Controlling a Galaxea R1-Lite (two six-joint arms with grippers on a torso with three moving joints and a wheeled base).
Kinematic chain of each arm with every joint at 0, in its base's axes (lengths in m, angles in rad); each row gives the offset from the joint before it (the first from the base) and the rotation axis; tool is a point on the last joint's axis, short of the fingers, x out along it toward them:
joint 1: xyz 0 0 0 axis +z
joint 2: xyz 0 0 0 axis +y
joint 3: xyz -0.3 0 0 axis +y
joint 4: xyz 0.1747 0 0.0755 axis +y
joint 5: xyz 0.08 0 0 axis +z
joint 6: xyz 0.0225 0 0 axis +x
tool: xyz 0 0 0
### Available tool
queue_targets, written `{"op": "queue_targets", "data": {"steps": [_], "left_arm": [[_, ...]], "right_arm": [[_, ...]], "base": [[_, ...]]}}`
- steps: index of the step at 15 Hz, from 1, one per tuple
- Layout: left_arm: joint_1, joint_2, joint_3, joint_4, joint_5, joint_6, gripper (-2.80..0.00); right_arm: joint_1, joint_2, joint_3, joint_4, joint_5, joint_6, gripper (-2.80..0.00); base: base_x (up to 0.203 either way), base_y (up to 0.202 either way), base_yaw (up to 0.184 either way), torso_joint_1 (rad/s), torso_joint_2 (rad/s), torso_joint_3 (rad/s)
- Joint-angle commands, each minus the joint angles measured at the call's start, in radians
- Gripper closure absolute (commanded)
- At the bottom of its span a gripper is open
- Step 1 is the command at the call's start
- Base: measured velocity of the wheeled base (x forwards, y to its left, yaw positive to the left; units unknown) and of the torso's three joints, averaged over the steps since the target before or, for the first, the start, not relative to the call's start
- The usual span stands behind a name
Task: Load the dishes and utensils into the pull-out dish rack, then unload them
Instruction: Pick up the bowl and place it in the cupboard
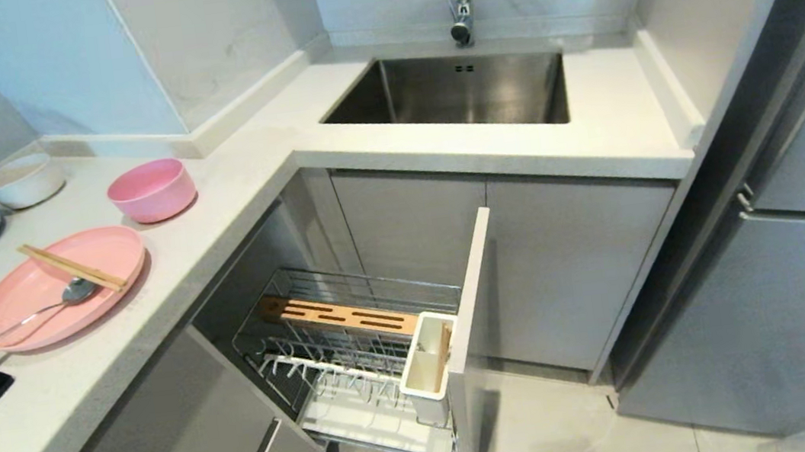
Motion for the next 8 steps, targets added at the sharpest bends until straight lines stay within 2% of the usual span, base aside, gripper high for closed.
{"op": "queue_targets", "data": {"steps": [1, 8], "left_arm": [[0.0, -0.002, 0.0, 0.0, 0.0, 0.001, 0.0], [0.0, -0.002, 0.0, 0.0, 0.0, 0.001, 0.0]], "right_arm": [[0.0, 0.0, 0.0, 0.0, 0.0, 0.0, 0.0], [0.0, 0.0, 0.0, 0.001, 0.001, 0.0, 0.0]], "base": [[0.0, 0.0, 0.0, 0.003, 0.0, -0.199], [0.0, 0.0, 0.0, 0.001, 0.0, -0.199]]}}
